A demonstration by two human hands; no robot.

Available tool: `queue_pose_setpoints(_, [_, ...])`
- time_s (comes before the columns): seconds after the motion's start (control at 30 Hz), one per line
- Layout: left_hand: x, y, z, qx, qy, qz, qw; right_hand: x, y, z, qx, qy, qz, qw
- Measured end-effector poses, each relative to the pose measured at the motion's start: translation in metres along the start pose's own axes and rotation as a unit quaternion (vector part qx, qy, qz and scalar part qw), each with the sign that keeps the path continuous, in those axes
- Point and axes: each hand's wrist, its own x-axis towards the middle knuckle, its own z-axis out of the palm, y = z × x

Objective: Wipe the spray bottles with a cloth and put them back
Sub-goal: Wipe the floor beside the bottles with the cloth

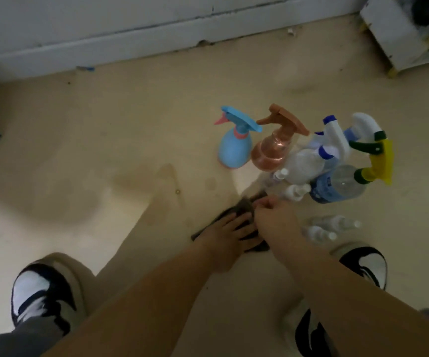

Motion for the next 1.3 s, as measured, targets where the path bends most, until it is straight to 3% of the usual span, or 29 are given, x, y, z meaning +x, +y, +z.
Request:
queue_pose_setpoints(0.13, [-0.010, -0.053, -0.013, -0.074, 0.044, -0.129, 0.988, -0.001, 0.003, 0.017, -0.033, -0.030, 0.027, 0.999])
queue_pose_setpoints(0.23, [-0.048, -0.093, -0.010, -0.108, 0.067, -0.249, 0.960, -0.002, -0.004, 0.031, -0.035, -0.080, 0.061, 0.994])
queue_pose_setpoints(0.33, [-0.100, -0.115, 0.005, -0.158, 0.065, -0.383, 0.908, -0.005, -0.012, 0.050, -0.051, -0.099, 0.062, 0.992])
queue_pose_setpoints(0.43, [-0.128, -0.094, 0.018, -0.194, 0.076, -0.492, 0.845, -0.007, -0.017, 0.062, -0.063, -0.095, 0.054, 0.992])
queue_pose_setpoints(0.47, [-0.125, -0.075, 0.021, -0.181, 0.084, -0.491, 0.848, -0.007, -0.018, 0.062, -0.066, -0.085, 0.053, 0.993])
queue_pose_setpoints(0.53, [-0.111, -0.030, 0.030, -0.158, 0.077, -0.415, 0.893, -0.008, -0.018, 0.060, -0.069, -0.056, 0.046, 0.995])
queue_pose_setpoints(0.63, [-0.095, 0.048, 0.050, -0.118, 0.012, -0.169, 0.979, -0.011, -0.017, 0.054, -0.120, -0.028, 0.029, 0.992])
queue_pose_setpoints(0.7, [-0.098, 0.080, 0.056, -0.089, -0.047, -0.024, 0.995, -0.019, -0.017, 0.054, -0.148, -0.052, 0.025, 0.987])
queue_pose_setpoints(0.77, [-0.104, 0.076, 0.061, -0.044, -0.056, 0.044, 0.997, -0.024, -0.017, 0.063, -0.155, -0.081, 0.020, 0.984])
queue_pose_setpoints(0.83, [-0.111, 0.041, 0.062, -0.021, -0.028, 0.034, 0.999, -0.028, -0.020, 0.079, -0.155, -0.086, -0.003, 0.984])
queue_pose_setpoints(0.87, [-0.115, 0.017, 0.059, -0.036, 0.000, -0.012, 0.999, -0.031, -0.025, 0.089, -0.155, -0.086, -0.016, 0.984])
queue_pose_setpoints(0.97, [-0.147, -0.056, 0.037, -0.119, 0.040, -0.233, 0.964, -0.034, -0.047, 0.120, -0.131, -0.074, -0.047, 0.987])
queue_pose_setpoints(1.03, [-0.167, -0.075, 0.028, -0.154, 0.050, -0.333, 0.929, -0.033, -0.065, 0.142, -0.126, -0.094, -0.059, 0.986])
queue_pose_setpoints(1.1, [-0.176, -0.066, 0.030, -0.130, 0.055, -0.313, 0.939, -0.032, -0.083, 0.163, -0.138, -0.123, -0.067, 0.980])
queue_pose_setpoints(1.23, [-0.194, -0.080, 0.049, -0.086, 0.041, -0.147, 0.985, -0.032, -0.111, 0.206, -0.178, -0.184, -0.092, 0.962])
queue_pose_setpoints(1.3, [-0.208, -0.116, 0.048, -0.047, 0.062, -0.190, 0.979, -0.030, -0.121, 0.223, -0.192, -0.196, -0.111, 0.955])
